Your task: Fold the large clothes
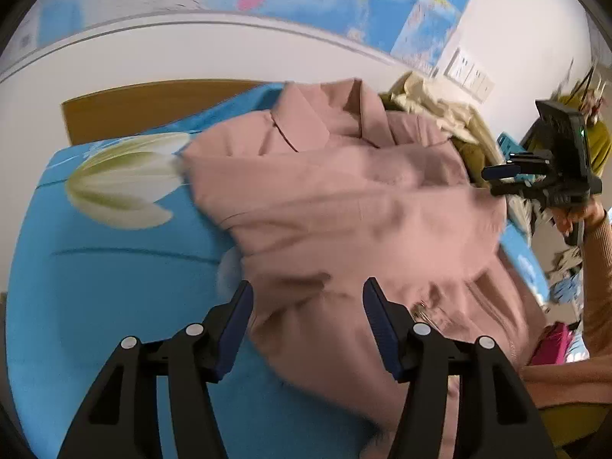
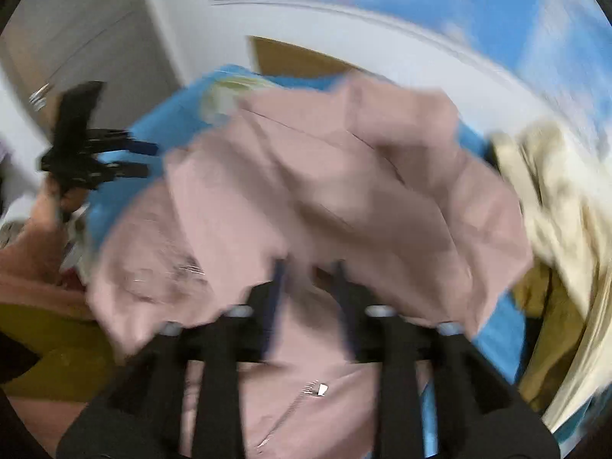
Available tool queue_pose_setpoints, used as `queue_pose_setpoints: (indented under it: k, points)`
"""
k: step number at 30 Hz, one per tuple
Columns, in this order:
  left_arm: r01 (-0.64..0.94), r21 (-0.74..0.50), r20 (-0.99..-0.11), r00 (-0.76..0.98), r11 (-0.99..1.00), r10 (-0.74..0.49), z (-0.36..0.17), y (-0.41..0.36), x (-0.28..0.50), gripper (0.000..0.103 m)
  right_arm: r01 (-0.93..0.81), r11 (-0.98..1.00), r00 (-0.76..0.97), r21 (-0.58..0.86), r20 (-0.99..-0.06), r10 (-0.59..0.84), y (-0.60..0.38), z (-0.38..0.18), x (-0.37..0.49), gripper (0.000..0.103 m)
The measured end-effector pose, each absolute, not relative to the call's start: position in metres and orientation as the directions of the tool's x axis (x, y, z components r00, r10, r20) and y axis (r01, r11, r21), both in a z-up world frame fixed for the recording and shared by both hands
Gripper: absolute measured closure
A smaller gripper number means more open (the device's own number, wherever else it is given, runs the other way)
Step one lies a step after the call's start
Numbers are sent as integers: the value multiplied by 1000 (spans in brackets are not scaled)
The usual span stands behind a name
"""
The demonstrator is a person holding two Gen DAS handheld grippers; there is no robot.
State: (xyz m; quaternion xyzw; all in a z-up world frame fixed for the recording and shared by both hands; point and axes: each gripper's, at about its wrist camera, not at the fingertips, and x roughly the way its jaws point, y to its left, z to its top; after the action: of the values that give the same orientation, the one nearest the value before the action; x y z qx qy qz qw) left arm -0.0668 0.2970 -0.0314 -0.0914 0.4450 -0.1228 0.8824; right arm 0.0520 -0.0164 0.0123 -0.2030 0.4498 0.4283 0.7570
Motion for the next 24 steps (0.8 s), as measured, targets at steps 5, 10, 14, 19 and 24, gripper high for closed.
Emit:
queue_pose_setpoints:
  k: [5, 10, 14, 19, 24]
  points:
    - [122, -242, -779, 568, 963, -268, -32, 291, -45, 34, -764, 622, 305, 174, -751, 585, -71, 4, 36, 27]
    - [59, -219, -803, 557, 974, -214, -36, 299, -14, 26, -741, 635, 326, 216, -711, 622, -99, -17, 32, 21]
    - [67, -256, -836, 485, 964, -256, -52, 298, 10, 17, -772, 589, 288, 240, -694, 660, -100, -35, 24, 17]
    - [56, -187, -863, 467, 981, -191, -65, 287, 25, 36, -751, 527, 172, 398, -653, 738, -83, -47, 37, 69]
    - [-25, -222, -806, 568, 975, -169, -34, 302, 21, 91, -682, 518, 218, 516, -533, 818, -99, 4, 53, 96]
